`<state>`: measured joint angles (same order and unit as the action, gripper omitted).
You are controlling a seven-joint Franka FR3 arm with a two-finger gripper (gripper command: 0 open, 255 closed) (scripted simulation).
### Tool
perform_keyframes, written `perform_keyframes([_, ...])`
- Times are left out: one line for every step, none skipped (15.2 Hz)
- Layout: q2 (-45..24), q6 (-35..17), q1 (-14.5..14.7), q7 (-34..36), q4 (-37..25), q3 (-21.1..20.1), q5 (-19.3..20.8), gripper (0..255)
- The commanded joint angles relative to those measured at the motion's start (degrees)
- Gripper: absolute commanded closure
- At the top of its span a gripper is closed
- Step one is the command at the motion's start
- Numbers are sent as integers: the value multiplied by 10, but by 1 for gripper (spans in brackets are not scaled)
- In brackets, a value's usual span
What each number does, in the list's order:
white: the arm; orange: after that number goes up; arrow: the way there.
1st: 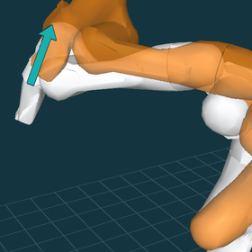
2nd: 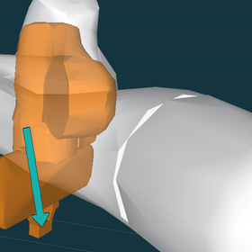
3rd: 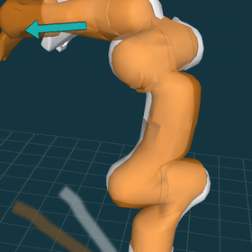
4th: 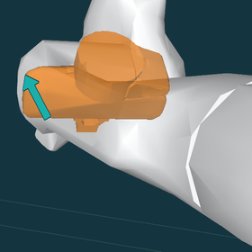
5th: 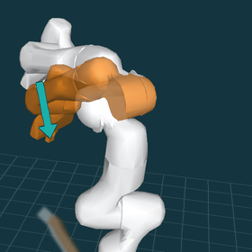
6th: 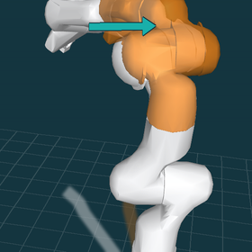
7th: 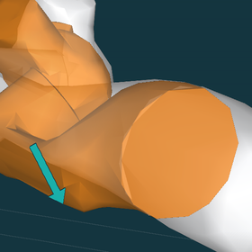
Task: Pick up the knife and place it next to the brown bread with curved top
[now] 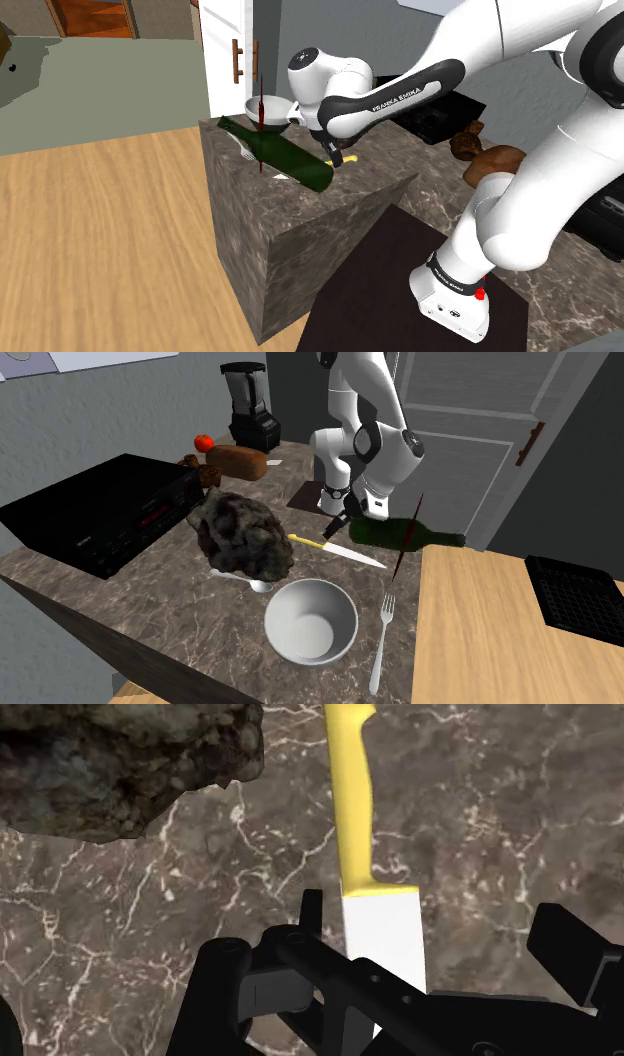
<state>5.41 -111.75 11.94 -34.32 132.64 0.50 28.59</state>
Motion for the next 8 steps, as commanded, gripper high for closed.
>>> perform_keyframes([-35,-24,7,-27,-8,-7,30,0])
perform_keyframes([-37,-31,5,-26,-3,-5,33,0])
perform_keyframes([-40,-38,3,-24,1,-3,36,0])
perform_keyframes([-42,-46,1,-23,6,-1,39,0])
perform_keyframes([-45,-53,-1,-21,10,1,42,0])
perform_keyframes([-48,-60,-2,-20,14,3,46,0])
perform_keyframes([-51,-68,-4,-18,17,5,49,0])
perform_keyframes([-54,-75,-6,-17,21,6,52,0])
